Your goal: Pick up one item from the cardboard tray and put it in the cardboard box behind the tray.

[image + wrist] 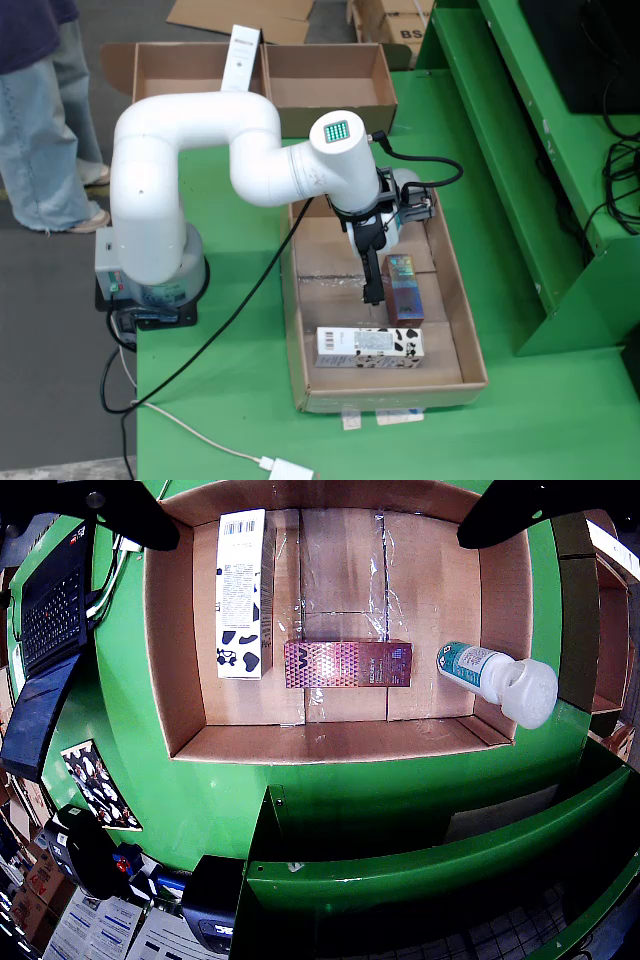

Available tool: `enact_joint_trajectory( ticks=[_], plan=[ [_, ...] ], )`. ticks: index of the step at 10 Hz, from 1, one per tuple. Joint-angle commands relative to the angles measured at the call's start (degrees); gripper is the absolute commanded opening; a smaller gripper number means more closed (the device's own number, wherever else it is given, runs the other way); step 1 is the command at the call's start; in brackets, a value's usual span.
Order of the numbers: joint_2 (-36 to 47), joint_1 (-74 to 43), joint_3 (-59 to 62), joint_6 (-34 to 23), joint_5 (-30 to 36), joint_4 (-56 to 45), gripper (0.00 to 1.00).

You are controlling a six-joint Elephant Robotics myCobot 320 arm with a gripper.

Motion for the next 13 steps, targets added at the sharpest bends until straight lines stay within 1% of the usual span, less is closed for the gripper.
enact_joint_trajectory(
  ticks=[1, 6, 7, 8, 11, 13],
  plan=[
    [1.0, -0.1, 1.5, -0.3, 0.3, 0.7, 1.0],
    [0.8, -0.3, 1.6, -0.6, 0.7, 0.9, 1.0],
    [-1.3, -1.5, 3.8, -1.7, 1.5, 1.2, 1.0],
    [-1.3, -1.5, 3.8, -1.7, 1.5, 1.2, 1.0],
    [-8.9, -7.6, 14.6, -5.8, 4.0, -1.5, 1.0],
    [-8.9, -7.6, 14.6, -5.8, 4.0, -1.5, 1.0]
  ],
)
